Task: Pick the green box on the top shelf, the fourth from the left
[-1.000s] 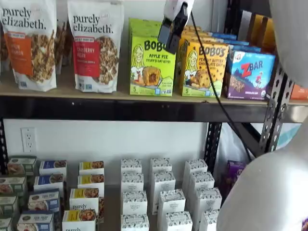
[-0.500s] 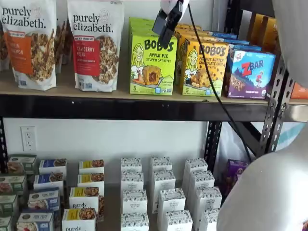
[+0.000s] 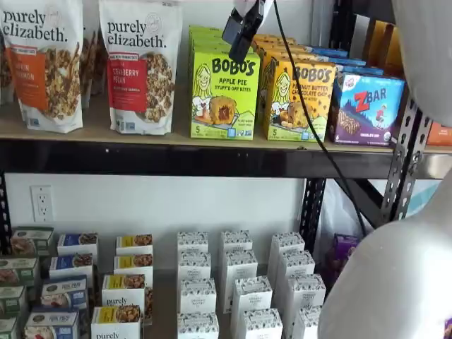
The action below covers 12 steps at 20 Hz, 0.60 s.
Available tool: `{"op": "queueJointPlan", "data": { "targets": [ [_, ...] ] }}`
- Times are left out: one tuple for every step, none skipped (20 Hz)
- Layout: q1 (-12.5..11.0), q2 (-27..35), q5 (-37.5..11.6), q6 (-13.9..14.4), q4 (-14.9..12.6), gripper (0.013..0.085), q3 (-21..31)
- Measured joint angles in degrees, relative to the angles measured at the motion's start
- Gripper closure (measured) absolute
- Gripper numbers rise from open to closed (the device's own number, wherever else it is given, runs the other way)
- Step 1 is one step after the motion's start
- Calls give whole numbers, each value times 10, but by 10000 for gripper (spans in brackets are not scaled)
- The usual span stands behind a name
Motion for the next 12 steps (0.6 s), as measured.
{"op": "queueJointPlan", "data": {
  "targets": [
    [0, 1, -4, -1, 0, 130, 0],
    [-1, 2, -8, -1, -1, 130, 1],
    [0, 2, -14, -2, -4, 130, 3],
    [0, 3, -23, -3, -5, 130, 6],
    [0, 4, -26, -3, -6, 130, 7],
    [0, 5, -29, -4, -7, 130, 7],
    [-1, 8, -31, -5, -7, 130, 6],
    [-1, 11, -33, -6, -7, 130, 4],
    [-2, 13, -33, -7, -7, 130, 3],
    [-2, 16, -34, -8, -6, 130, 2],
    [-3, 18, -36, -8, -6, 130, 1],
    [-4, 21, -37, -10, -6, 130, -1]
  ]
}}
